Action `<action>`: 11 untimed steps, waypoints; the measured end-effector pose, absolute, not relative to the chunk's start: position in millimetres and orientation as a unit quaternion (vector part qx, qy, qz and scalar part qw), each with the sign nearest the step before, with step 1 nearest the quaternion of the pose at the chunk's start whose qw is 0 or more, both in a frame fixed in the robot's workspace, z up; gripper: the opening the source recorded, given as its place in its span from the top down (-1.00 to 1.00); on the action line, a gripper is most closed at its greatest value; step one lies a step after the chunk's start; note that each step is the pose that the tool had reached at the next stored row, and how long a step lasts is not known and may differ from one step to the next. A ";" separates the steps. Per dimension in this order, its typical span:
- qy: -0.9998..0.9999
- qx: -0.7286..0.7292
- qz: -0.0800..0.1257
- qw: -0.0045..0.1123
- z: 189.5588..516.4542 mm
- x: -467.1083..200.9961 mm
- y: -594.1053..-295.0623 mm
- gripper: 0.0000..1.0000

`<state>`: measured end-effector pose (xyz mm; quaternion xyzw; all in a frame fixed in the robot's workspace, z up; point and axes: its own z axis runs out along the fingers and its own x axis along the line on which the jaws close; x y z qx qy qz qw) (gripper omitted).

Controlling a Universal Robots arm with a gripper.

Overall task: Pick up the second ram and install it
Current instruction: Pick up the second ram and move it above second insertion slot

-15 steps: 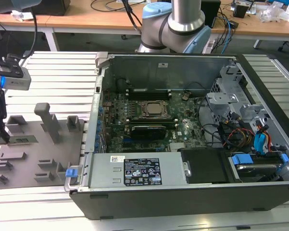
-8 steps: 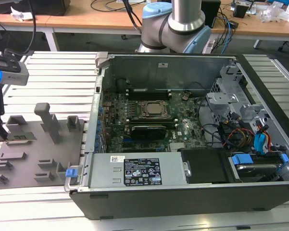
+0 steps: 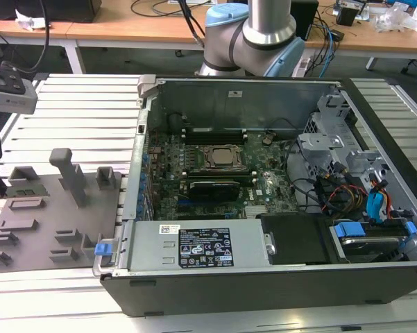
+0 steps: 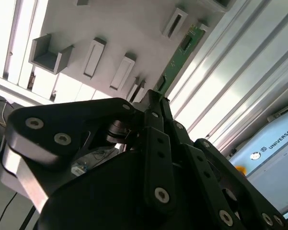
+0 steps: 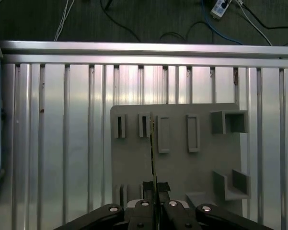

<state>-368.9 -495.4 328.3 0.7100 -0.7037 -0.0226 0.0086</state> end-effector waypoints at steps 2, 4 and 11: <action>-0.704 0.710 -0.023 0.009 330.4 -368.9 -495.2 0.73; -0.704 0.710 -0.023 0.009 333.9 -368.9 -494.8 0.73; -0.704 0.710 -0.023 0.009 343.9 -368.9 -493.8 0.73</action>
